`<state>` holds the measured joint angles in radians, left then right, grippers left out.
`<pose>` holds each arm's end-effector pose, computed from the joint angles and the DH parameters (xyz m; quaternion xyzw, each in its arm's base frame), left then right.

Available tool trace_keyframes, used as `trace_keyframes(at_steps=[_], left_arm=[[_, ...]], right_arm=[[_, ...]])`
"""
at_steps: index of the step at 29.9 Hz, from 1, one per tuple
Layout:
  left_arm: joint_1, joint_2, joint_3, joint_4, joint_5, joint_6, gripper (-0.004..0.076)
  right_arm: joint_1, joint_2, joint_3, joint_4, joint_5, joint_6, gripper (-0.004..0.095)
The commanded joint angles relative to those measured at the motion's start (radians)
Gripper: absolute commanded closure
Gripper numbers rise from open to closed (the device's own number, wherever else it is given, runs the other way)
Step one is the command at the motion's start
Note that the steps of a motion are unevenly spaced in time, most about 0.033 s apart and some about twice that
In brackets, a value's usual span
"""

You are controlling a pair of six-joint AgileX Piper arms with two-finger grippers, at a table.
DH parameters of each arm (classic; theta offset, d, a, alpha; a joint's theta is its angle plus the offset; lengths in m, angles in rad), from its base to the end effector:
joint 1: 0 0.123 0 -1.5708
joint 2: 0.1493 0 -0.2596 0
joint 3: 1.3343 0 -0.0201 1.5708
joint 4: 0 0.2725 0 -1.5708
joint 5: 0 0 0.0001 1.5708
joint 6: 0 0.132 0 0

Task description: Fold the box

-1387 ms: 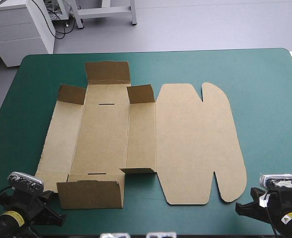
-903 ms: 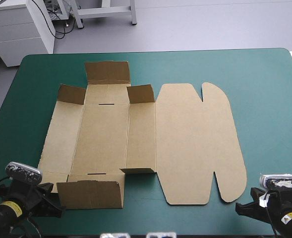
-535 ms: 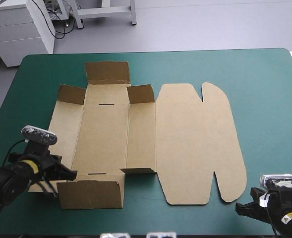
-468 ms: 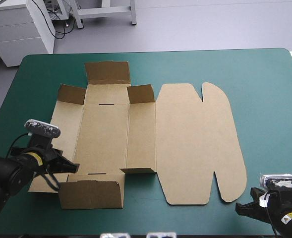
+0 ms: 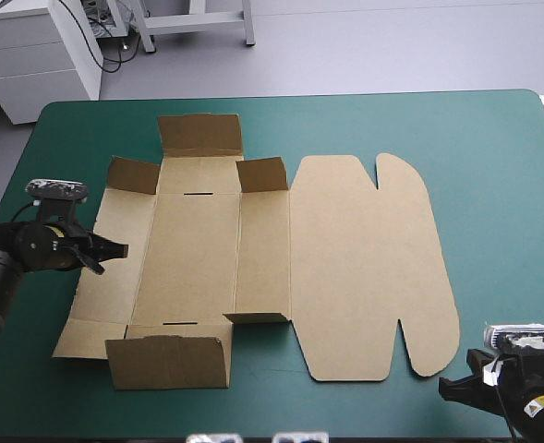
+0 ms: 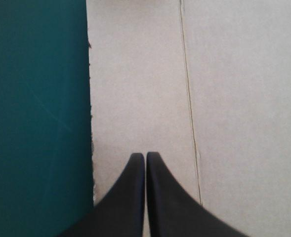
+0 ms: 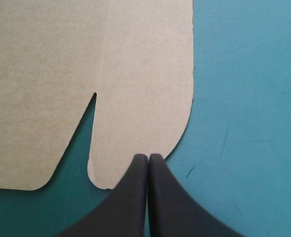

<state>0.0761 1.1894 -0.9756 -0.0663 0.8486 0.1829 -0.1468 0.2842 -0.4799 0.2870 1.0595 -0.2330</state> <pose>0.2868 0.0153 0.2521 0.0374 0.9548 0.0079 0.2947 0.1168 0.0157 0.2393 -0.0230 0.9126 0.0673 0.4027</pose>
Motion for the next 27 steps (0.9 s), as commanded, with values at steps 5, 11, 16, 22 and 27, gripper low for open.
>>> trace_keyframes(at_steps=[5,11,16,22,27], left_arm=[[0.336,0.054,-0.037,-0.408,0.056,0.336,0.0727],[0.503,0.142,-0.037,-0.545,0.140,0.453,0.0728],[0.538,0.222,-0.037,-0.536,0.200,0.516,0.0728],[0.538,0.268,-0.037,-0.534,0.208,0.534,0.0729],[0.538,0.268,-0.039,-0.533,0.212,0.559,0.0700]], right_arm=[[0.002,0.011,-0.025,0.019,-0.049,-0.007,0.0922],[0.002,0.011,-0.025,0.019,-0.049,-0.007,0.0922],[0.002,0.011,-0.025,0.019,-0.049,-0.007,0.0922],[0.002,0.011,-0.025,0.019,-0.049,-0.007,0.0922],[0.002,0.011,-0.025,0.019,-0.049,-0.007,0.0922]])
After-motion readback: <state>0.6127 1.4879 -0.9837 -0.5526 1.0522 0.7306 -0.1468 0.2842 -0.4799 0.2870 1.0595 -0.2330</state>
